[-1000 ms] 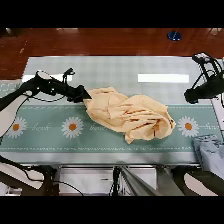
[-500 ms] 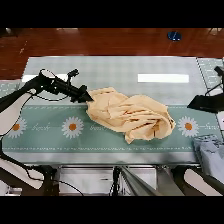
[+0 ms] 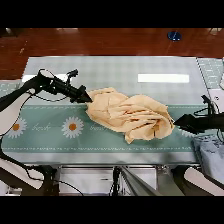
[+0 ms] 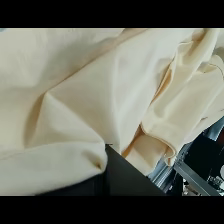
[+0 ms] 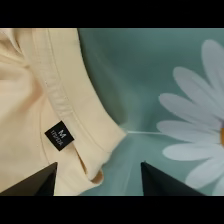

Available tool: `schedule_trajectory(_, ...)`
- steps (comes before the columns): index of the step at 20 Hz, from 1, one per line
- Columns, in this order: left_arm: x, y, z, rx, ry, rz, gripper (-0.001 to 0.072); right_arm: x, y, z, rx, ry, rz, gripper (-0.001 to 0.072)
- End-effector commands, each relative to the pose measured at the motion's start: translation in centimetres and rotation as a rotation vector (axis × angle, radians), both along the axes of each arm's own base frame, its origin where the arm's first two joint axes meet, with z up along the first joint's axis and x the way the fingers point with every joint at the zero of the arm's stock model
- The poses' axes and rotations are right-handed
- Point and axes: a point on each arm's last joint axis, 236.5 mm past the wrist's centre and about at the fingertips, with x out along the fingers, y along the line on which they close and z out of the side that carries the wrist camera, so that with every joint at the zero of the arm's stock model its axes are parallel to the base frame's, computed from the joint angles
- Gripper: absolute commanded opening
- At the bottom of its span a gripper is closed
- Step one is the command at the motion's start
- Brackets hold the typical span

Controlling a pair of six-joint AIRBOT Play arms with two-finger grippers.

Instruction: Fold the shirts.

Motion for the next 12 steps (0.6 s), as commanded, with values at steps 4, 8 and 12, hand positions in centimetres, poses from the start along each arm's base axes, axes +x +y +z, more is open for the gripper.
schedule_trajectory(4,-0.4,0.8,0.5,-0.019,0.018,-0.011,0.0030,0.9,3.1,-1.9,0.191,0.039,-0.050,0.0577)
schedule_trajectory(8,-0.4,1.2,0.8,-0.033,0.027,-0.004,0.0030,1.1,5.7,-3.4,0.158,0.061,0.044,0.0231)
schedule_trajectory(12,1.5,2.3,4.2,-0.038,-0.085,0.015,0.0028,3.1,7.3,0.3,0.215,-0.023,0.116,0.0030)
